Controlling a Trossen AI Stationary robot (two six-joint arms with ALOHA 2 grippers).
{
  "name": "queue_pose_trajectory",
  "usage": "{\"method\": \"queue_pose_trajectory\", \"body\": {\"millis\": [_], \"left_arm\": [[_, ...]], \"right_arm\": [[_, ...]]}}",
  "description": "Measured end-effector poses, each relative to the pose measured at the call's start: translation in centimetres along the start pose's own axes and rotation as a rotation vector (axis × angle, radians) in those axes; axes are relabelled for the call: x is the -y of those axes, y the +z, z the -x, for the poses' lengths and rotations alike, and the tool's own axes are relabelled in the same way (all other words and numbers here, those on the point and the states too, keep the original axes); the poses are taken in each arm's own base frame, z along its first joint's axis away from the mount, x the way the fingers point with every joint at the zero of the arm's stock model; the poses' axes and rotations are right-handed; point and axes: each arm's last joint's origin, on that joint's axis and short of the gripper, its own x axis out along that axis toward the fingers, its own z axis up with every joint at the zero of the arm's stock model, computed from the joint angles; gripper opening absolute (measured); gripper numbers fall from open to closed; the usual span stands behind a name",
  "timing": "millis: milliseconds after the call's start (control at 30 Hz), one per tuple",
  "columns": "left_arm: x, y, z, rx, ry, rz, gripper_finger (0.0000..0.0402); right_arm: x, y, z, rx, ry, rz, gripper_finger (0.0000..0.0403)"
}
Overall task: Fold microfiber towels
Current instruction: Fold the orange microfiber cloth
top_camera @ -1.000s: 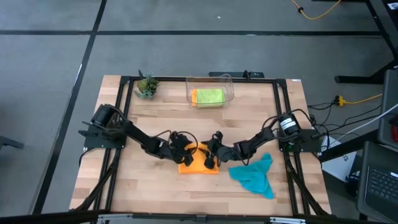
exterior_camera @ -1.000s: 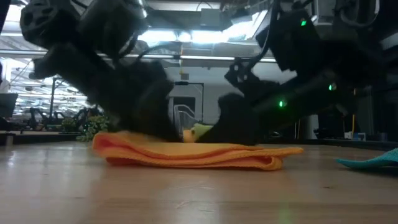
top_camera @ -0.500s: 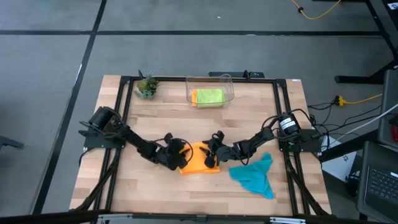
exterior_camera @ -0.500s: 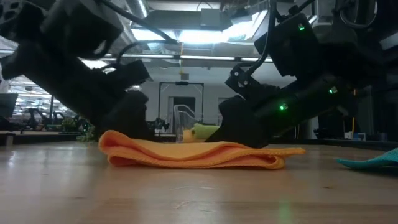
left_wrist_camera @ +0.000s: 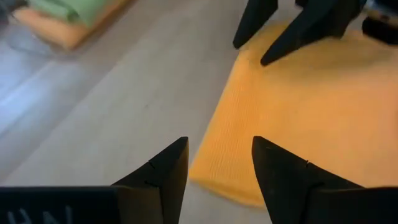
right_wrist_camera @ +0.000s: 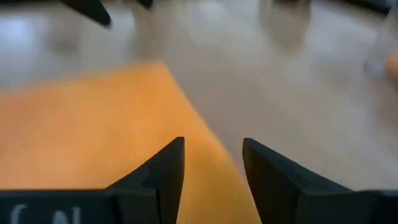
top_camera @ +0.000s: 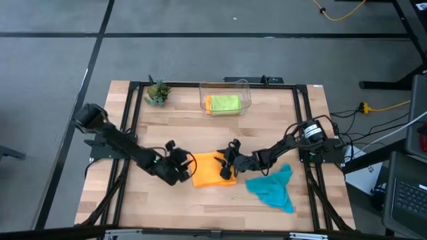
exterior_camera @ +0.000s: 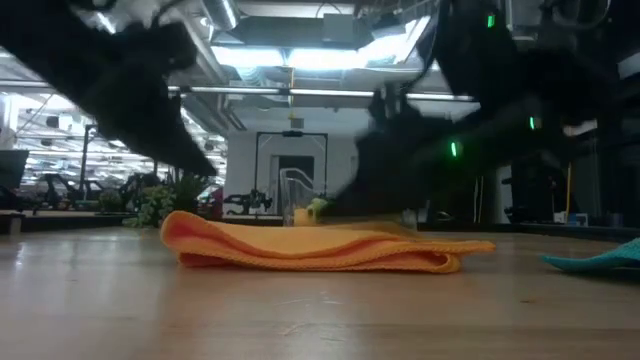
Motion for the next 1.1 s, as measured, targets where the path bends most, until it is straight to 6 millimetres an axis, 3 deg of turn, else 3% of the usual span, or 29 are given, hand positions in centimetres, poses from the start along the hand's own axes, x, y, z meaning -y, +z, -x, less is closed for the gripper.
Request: {"method": "queue_pose_trajectory", "body": {"millis": [233,367,533,800,1100], "left_arm": [[-0.7,2.9,2.9,0.112,-0.092,0.131,0.0172],[-0.3,3.6,3.3,0.136,-0.163,0.211,0.0172],[-0.1,3.8,3.2,0.132,-0.193,0.336,0.0172],[-1.1,3.5,2.1,0.004,-0.174,0.484,0.0172],[-1.4,2.6,1.8,-0.267,-0.256,0.565,0.0172]], "right_arm": [[-0.7,4.8,2.5,0.134,0.052,0.05,0.0165],[-0.6,6.0,3.4,0.128,0.079,0.052,0.0165],[0.2,6.2,3.7,0.012,0.107,-0.133,0.0165],[4.0,4.1,2.6,-0.375,0.068,-0.358,0.0165],[4.5,3.8,2.4,-0.56,0.296,-0.391,0.0165]]}}
